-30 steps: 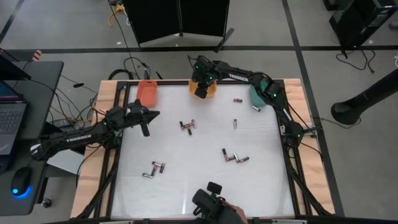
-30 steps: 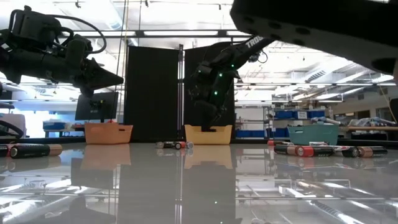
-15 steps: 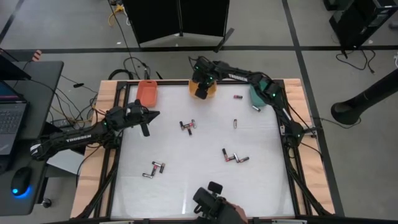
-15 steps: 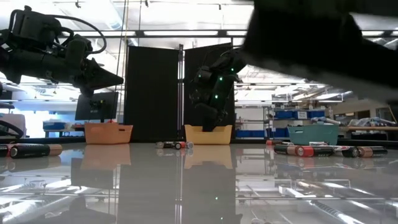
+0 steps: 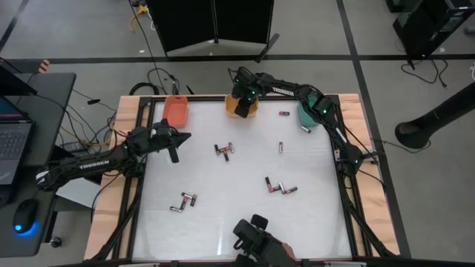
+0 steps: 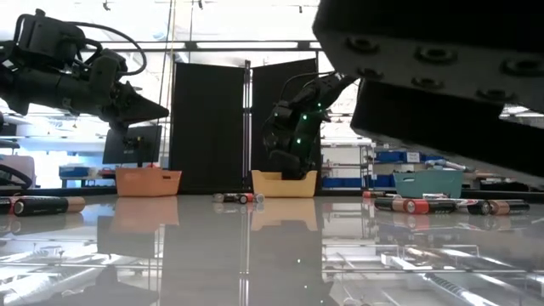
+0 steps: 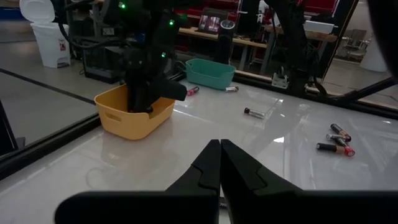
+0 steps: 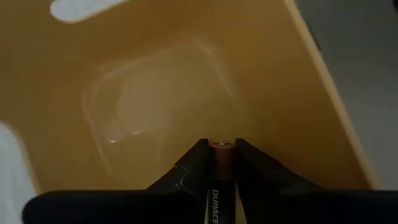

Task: Sort batteries
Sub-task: Put the gold battery into the yellow bin, then put the black battery into the green bin

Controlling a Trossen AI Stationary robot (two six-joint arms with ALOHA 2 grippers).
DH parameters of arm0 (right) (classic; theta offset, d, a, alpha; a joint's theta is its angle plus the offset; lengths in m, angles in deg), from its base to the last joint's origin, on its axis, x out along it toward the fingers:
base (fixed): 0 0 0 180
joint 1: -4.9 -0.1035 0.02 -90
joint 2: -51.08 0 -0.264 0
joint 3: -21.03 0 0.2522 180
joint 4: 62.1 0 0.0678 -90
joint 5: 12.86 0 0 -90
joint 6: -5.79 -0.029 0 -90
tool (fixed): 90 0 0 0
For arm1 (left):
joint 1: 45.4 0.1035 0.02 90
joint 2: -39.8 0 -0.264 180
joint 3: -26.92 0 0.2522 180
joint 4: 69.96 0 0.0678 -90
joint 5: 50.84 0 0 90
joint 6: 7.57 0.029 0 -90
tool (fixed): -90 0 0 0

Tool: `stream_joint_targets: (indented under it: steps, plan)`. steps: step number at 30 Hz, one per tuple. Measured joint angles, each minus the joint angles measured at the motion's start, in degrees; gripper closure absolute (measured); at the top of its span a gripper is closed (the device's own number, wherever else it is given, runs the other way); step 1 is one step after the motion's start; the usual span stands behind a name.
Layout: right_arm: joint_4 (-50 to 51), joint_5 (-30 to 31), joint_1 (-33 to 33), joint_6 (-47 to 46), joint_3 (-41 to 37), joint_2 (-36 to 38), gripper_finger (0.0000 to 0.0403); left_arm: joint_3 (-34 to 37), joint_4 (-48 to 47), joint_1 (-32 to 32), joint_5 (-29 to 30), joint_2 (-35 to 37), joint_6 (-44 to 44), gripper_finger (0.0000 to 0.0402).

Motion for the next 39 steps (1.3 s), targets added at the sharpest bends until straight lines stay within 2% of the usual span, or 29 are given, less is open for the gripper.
stream_joint_targets:
  steps: [7,12,16,21,29,34,39]
  plan:
    - [1.9,4.7,-1.1,-0.9,2.8,0.1,0.0269,0.0,1.0,0.0,0.0,-0.2,0.0,0.0387]
    - [7.7,2.9,-2.3,-0.9,9.7,0.1,0.0251,0.0,1.2,0.0,0.0,-0.2,0.0,0.0387]
    - [11.5,-2.1,-4.1,0.9,12.7,0.5,0.0285,-0.4,-0.2,0.0,-2.9,-0.2,1.5,0.0387]
    - [12.8,-2.6,-8.3,3.5,12.7,1.5,0.0387,-4.5,-7.2,0.0,-6.2,-0.2,4.4,0.0387]
    - [10.7,-1.0,-14.9,4.5,12.7,3.9,0.0396,-10.3,-20.8,-0.3,-6.9,-0.2,7.6,0.0387]
    - [8.1,-0.7,-17.5,4.4,12.1,4.7,0.0397,-12.0,-23.9,-2.2,-7.1,-0.2,7.6,0.0387]
    - [0.1,-0.5,-19.5,2.9,5.4,7.0,0.0398,-12.1,-24.1,-4.2,-7.1,-0.2,7.6,0.0387]
